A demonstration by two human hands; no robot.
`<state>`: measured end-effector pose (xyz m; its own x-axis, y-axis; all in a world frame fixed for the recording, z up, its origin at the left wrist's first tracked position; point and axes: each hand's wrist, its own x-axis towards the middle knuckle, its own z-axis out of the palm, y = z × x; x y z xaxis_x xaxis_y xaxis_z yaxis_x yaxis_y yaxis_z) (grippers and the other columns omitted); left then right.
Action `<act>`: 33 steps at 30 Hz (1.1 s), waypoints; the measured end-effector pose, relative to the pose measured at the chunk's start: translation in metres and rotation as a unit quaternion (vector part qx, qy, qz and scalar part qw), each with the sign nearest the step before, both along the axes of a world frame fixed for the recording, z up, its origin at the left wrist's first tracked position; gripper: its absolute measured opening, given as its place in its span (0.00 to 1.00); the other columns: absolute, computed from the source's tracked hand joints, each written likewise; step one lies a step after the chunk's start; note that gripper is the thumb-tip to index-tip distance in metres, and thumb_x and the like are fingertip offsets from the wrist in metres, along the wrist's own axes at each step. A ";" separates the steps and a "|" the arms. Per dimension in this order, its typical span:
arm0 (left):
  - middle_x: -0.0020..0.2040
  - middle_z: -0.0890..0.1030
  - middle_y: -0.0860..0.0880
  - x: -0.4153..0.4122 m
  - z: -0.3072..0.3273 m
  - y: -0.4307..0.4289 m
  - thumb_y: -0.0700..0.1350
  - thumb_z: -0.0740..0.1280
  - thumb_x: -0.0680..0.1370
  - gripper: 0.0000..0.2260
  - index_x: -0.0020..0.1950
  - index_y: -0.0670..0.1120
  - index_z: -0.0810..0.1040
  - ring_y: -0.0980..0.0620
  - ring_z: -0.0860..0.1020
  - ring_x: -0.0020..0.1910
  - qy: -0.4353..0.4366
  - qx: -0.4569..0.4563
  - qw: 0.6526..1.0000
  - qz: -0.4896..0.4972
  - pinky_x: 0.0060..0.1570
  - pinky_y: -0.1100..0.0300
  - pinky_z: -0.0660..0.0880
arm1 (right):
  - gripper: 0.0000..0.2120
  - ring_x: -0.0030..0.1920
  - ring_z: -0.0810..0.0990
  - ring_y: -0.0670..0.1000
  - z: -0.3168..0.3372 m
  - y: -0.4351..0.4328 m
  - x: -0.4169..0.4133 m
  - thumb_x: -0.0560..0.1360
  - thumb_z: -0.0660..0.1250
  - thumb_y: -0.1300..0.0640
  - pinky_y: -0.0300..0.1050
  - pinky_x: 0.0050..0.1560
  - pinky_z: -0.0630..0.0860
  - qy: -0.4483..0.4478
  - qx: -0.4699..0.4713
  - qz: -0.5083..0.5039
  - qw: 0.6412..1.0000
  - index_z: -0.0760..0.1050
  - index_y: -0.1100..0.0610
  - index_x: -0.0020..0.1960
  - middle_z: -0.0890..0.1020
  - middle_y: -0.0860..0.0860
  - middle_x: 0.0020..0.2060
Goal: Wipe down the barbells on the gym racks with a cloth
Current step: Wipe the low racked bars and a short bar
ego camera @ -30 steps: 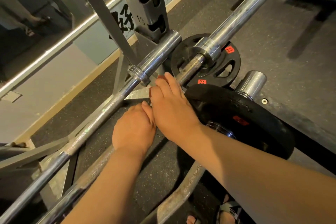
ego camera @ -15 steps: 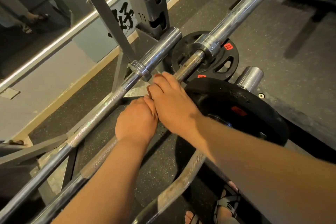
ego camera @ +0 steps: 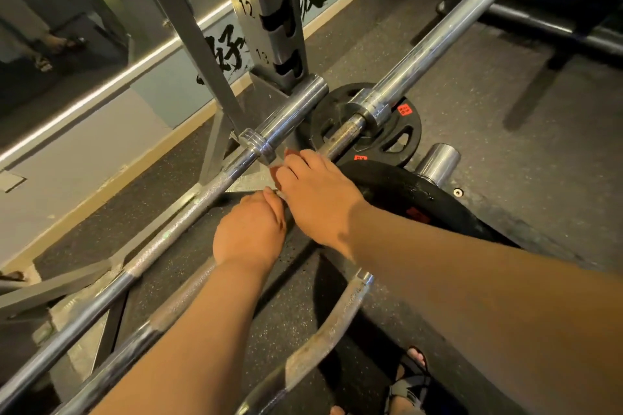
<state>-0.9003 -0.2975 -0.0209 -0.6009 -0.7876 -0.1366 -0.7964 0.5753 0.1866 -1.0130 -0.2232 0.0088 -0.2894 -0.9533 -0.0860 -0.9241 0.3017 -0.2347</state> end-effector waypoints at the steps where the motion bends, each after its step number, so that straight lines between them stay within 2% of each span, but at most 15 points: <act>1: 0.52 0.81 0.42 0.000 0.001 0.001 0.52 0.46 0.86 0.21 0.54 0.45 0.76 0.40 0.80 0.48 0.003 0.007 1.000 0.005 0.43 0.50 0.74 | 0.27 0.75 0.59 0.60 0.002 -0.006 -0.003 0.78 0.43 0.53 0.56 0.78 0.55 0.012 0.021 -0.005 1.000 0.64 0.58 0.74 0.65 0.57 0.73; 3: 0.54 0.81 0.42 -0.001 0.001 0.001 0.53 0.46 0.86 0.22 0.55 0.45 0.77 0.38 0.80 0.51 0.007 0.015 1.000 0.016 0.45 0.49 0.75 | 0.28 0.78 0.56 0.61 -0.001 -0.014 0.003 0.81 0.42 0.49 0.58 0.79 0.52 -0.007 0.042 -0.046 0.998 0.64 0.59 0.75 0.64 0.58 0.75; 6: 0.52 0.81 0.44 0.000 -0.001 -0.001 0.52 0.46 0.86 0.20 0.53 0.48 0.76 0.40 0.81 0.49 0.001 0.016 1.000 0.014 0.41 0.52 0.69 | 0.24 0.80 0.51 0.65 -0.017 -0.016 0.024 0.86 0.51 0.47 0.62 0.80 0.50 -0.032 -0.001 -0.074 0.997 0.66 0.60 0.75 0.65 0.60 0.76; 7: 0.51 0.81 0.44 0.000 -0.001 -0.002 0.52 0.47 0.86 0.19 0.52 0.48 0.75 0.40 0.81 0.48 0.001 0.012 1.000 0.008 0.40 0.53 0.68 | 0.23 0.80 0.52 0.66 -0.016 -0.016 0.023 0.86 0.51 0.48 0.63 0.79 0.51 -0.022 0.000 -0.064 0.998 0.67 0.60 0.75 0.67 0.60 0.75; 9: 0.50 0.81 0.44 0.000 -0.001 -0.001 0.52 0.47 0.86 0.19 0.51 0.47 0.75 0.40 0.80 0.47 0.003 0.001 1.000 -0.002 0.39 0.52 0.71 | 0.21 0.77 0.56 0.66 -0.002 -0.018 0.010 0.86 0.49 0.51 0.62 0.78 0.54 0.012 0.065 -0.007 0.998 0.65 0.59 0.74 0.67 0.60 0.74; 12: 0.50 0.81 0.43 -0.001 0.002 0.002 0.51 0.47 0.86 0.20 0.53 0.45 0.77 0.39 0.80 0.48 0.011 -0.007 1.000 0.017 0.44 0.49 0.74 | 0.21 0.72 0.64 0.63 0.023 -0.030 -0.025 0.83 0.57 0.55 0.58 0.73 0.62 0.043 0.139 0.051 0.988 0.62 0.58 0.75 0.67 0.59 0.72; 14: 0.52 0.81 0.42 -0.001 0.003 0.003 0.51 0.48 0.86 0.20 0.54 0.45 0.78 0.39 0.80 0.50 0.007 -0.002 1.000 0.030 0.47 0.49 0.74 | 0.23 0.70 0.67 0.62 0.027 -0.037 -0.054 0.82 0.61 0.54 0.58 0.71 0.64 0.059 0.168 0.061 0.982 0.64 0.60 0.74 0.69 0.59 0.70; 16: 0.53 0.81 0.42 -0.003 0.005 0.005 0.51 0.48 0.86 0.20 0.56 0.45 0.77 0.39 0.80 0.51 0.000 -0.001 1.000 0.028 0.47 0.49 0.74 | 0.21 0.69 0.67 0.62 0.019 -0.043 -0.082 0.83 0.59 0.52 0.59 0.71 0.64 0.079 0.188 0.057 0.977 0.65 0.60 0.73 0.69 0.60 0.68; 19: 0.53 0.81 0.42 -0.005 0.007 0.006 0.50 0.49 0.86 0.19 0.58 0.44 0.77 0.39 0.80 0.50 -0.012 -0.018 0.999 0.029 0.45 0.50 0.72 | 0.19 0.68 0.70 0.62 0.012 -0.050 -0.102 0.85 0.52 0.50 0.62 0.71 0.63 0.029 0.204 0.060 0.977 0.70 0.59 0.69 0.72 0.59 0.66; 22: 0.52 0.81 0.43 -0.005 0.005 0.007 0.51 0.47 0.86 0.20 0.56 0.45 0.78 0.40 0.80 0.48 -0.024 -0.029 0.998 0.042 0.41 0.53 0.67 | 0.16 0.61 0.75 0.59 0.009 -0.048 -0.111 0.86 0.54 0.47 0.55 0.65 0.69 -0.085 0.179 0.106 0.975 0.74 0.56 0.61 0.77 0.55 0.58; 24: 0.52 0.81 0.43 -0.005 0.004 0.007 0.52 0.47 0.86 0.21 0.56 0.45 0.78 0.40 0.80 0.48 -0.030 -0.030 0.998 0.051 0.42 0.53 0.69 | 0.14 0.59 0.75 0.55 0.014 -0.041 -0.124 0.85 0.56 0.45 0.54 0.64 0.71 -0.146 0.172 0.126 0.966 0.74 0.53 0.60 0.77 0.52 0.57; 26: 0.51 0.81 0.43 -0.006 0.006 0.008 0.52 0.47 0.86 0.21 0.55 0.46 0.78 0.41 0.80 0.48 -0.032 -0.026 0.997 0.058 0.44 0.52 0.71 | 0.13 0.59 0.74 0.52 0.018 -0.034 -0.139 0.85 0.57 0.47 0.51 0.63 0.70 -0.148 0.149 0.142 0.967 0.74 0.52 0.63 0.76 0.50 0.57; 28: 0.48 0.81 0.44 -0.009 0.010 0.011 0.50 0.48 0.86 0.19 0.51 0.46 0.76 0.42 0.79 0.46 -0.030 -0.018 0.997 0.071 0.48 0.50 0.73 | 0.13 0.60 0.73 0.54 0.018 -0.028 -0.148 0.85 0.58 0.50 0.50 0.64 0.69 -0.103 0.119 0.158 0.975 0.74 0.54 0.64 0.76 0.51 0.57; 31: 0.48 0.81 0.43 -0.028 0.018 0.017 0.47 0.50 0.86 0.16 0.49 0.47 0.75 0.41 0.78 0.48 -0.034 -0.031 0.996 0.081 0.57 0.47 0.72 | 0.13 0.62 0.73 0.58 0.004 -0.026 -0.143 0.85 0.56 0.54 0.53 0.72 0.58 -0.037 0.073 0.206 0.975 0.76 0.59 0.62 0.78 0.56 0.58; 33: 0.52 0.82 0.43 -0.053 0.018 0.017 0.46 0.50 0.86 0.15 0.53 0.46 0.76 0.41 0.78 0.52 -0.036 -0.043 0.997 0.054 0.60 0.47 0.71 | 0.14 0.65 0.72 0.57 -0.005 -0.029 -0.139 0.86 0.55 0.56 0.56 0.76 0.51 -0.076 0.047 0.219 0.972 0.77 0.59 0.62 0.79 0.56 0.57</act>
<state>-0.9535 -0.2810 -0.0025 -0.5032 -0.8577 -0.1054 -0.8640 0.4971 0.0799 -1.1523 -0.2523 0.0042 0.1658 -0.9679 -0.1891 -0.9253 -0.0864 -0.3693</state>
